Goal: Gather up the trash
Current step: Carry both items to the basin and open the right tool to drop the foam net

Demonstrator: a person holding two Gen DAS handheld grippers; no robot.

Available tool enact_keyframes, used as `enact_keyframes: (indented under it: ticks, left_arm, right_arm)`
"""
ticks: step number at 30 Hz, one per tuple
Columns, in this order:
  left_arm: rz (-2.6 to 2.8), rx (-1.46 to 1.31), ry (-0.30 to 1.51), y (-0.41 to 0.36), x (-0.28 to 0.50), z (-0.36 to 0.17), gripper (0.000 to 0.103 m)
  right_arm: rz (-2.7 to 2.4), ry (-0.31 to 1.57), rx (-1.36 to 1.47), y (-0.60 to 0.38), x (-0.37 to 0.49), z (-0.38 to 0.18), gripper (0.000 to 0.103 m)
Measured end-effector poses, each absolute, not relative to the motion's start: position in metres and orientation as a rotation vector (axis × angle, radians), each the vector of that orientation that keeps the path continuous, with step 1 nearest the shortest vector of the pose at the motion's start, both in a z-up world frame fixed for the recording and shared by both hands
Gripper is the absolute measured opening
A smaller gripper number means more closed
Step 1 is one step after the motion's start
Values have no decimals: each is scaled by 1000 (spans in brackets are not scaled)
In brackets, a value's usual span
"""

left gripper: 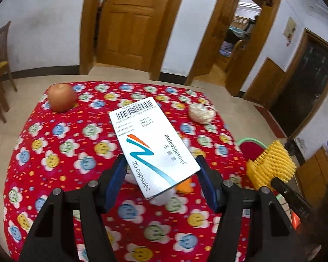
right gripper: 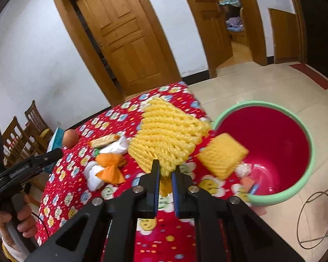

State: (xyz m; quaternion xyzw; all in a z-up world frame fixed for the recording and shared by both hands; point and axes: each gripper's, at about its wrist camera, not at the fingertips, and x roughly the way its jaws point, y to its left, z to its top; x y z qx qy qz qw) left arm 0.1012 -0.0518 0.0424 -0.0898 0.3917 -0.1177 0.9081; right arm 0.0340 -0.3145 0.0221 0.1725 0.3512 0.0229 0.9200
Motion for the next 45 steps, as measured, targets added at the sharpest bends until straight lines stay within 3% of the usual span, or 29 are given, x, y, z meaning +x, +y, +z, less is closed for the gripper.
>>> enact_keyframes:
  ticks: [23,38,45]
  left_arm:
    - [-482,-59,876,-189,106,36,64]
    - [-569,14,923,-252,113,19,64]
    - [-576,54,969,-279,120,-1,64]
  right_arm:
    - [-189,787,424,-435,40,-8,13]
    - [-212,790,458,-465,44,-15,31]
    - [-212,788,469,-478,39,-14,31]
